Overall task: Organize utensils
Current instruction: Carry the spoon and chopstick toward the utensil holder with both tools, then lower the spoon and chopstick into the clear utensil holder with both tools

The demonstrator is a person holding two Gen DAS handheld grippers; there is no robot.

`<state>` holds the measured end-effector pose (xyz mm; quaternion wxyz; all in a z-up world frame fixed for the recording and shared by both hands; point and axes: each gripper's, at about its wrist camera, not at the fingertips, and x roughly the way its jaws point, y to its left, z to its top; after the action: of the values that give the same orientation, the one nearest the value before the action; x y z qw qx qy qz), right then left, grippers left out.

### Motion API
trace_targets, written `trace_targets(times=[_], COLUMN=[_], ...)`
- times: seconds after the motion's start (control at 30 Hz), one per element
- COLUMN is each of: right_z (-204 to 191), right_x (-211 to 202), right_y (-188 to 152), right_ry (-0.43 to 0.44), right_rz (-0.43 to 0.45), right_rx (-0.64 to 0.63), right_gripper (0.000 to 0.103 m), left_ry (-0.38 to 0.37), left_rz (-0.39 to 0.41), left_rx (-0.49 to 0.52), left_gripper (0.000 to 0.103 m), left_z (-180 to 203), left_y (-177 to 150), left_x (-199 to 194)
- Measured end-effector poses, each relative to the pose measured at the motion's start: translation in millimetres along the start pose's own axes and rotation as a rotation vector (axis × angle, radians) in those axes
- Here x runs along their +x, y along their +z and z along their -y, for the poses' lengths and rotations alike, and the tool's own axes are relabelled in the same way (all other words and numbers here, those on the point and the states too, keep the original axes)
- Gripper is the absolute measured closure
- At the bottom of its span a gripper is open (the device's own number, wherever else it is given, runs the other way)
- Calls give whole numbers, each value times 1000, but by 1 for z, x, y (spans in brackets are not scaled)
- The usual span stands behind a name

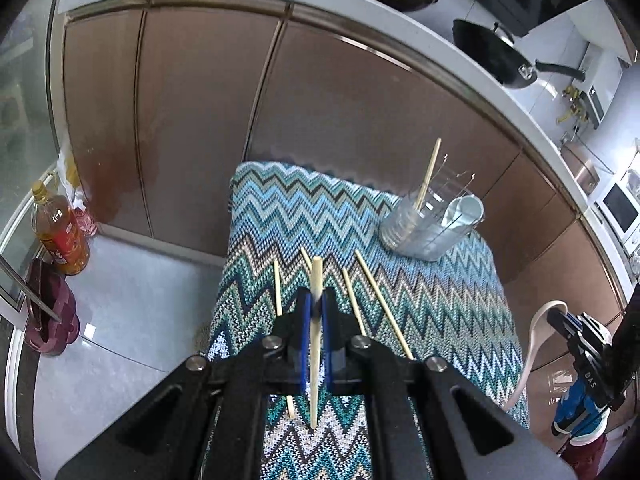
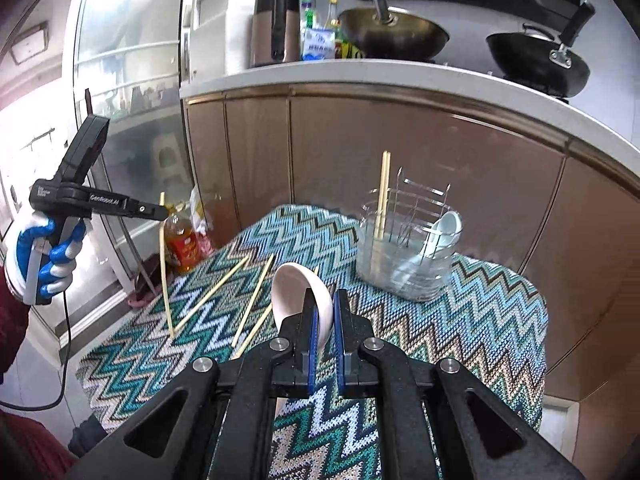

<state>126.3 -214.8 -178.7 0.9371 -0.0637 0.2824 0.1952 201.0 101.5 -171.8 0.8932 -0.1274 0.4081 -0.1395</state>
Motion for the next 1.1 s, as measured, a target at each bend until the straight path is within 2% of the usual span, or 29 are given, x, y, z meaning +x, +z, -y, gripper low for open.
trace_targets(times=[0.17, 0.33, 0.57, 0.67, 0.83, 0.93, 1.1], right_z=[8, 21, 44, 61, 85, 100, 116], right_x=[-6, -6, 2, 6, 24, 45, 77], right_y=[9, 23, 52, 71, 95, 106, 115], right_ry=[-27, -82, -149, -198, -278, -319, -344], right_rz=[47, 108, 201, 270, 368, 408, 437], right_rx=[30, 62, 90, 115, 139, 151, 169], right_gripper=[96, 96, 96, 96, 96, 96, 96], left_ry=[-30, -62, -137, -176, -203, -226, -207], left_rz=[47, 94, 205, 255, 337, 354, 370], left_rx=[14, 74, 139, 156, 185, 179, 196], left_gripper=[98, 98, 98, 98, 98, 98, 98], left_z=[11, 41, 92, 112, 146, 162, 185], left_y=[9, 23, 65, 85, 118, 131, 145], left_x=[-16, -25, -31, -29, -9, 13, 52])
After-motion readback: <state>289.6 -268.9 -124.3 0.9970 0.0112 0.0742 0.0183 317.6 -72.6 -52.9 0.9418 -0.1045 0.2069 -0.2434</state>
